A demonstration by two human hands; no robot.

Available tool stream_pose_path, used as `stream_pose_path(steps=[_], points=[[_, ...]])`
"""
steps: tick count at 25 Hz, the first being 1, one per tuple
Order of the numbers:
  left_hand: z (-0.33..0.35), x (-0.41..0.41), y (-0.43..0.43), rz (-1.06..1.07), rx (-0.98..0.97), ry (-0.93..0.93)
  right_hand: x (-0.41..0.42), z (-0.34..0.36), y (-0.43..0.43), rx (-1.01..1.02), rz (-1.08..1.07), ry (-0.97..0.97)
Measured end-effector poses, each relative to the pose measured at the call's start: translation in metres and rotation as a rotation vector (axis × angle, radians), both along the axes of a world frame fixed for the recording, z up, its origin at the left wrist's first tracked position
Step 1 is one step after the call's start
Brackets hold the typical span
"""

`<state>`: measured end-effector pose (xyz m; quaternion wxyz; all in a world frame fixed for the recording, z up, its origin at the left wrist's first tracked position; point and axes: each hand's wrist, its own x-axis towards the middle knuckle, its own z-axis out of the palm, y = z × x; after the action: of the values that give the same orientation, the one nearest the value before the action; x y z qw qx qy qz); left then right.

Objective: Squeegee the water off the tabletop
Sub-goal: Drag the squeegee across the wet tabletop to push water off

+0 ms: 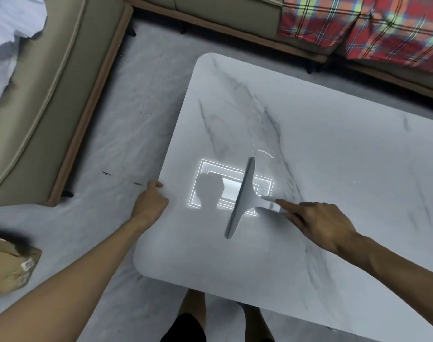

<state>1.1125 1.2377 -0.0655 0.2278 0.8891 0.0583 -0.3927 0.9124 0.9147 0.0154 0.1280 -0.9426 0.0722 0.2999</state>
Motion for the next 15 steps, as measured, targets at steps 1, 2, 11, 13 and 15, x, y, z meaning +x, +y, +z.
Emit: stream_pose_path(steps=[1, 2, 11, 13, 15], points=[[0.001, -0.001, 0.006, 0.051, -0.024, -0.013, 0.004, 0.001, 0.012, 0.036, 0.026, -0.003], [0.001, -0.003, 0.015, 0.104, -0.033, -0.03, 0.012, 0.0, 0.029, 0.092, 0.075, -0.006], [0.002, -0.054, 0.11, 0.347, 0.086, -0.241, 0.062, -0.06, 0.195, 0.218, 0.726, -0.093], [0.002, -0.069, 0.114, 0.382, 0.071, -0.235, 0.057, -0.062, 0.178, 0.216, 0.656, -0.101], [0.001, -0.084, 0.11, 0.415, 0.049, -0.219, 0.044, -0.056, 0.149, 0.197, 0.552, -0.096]])
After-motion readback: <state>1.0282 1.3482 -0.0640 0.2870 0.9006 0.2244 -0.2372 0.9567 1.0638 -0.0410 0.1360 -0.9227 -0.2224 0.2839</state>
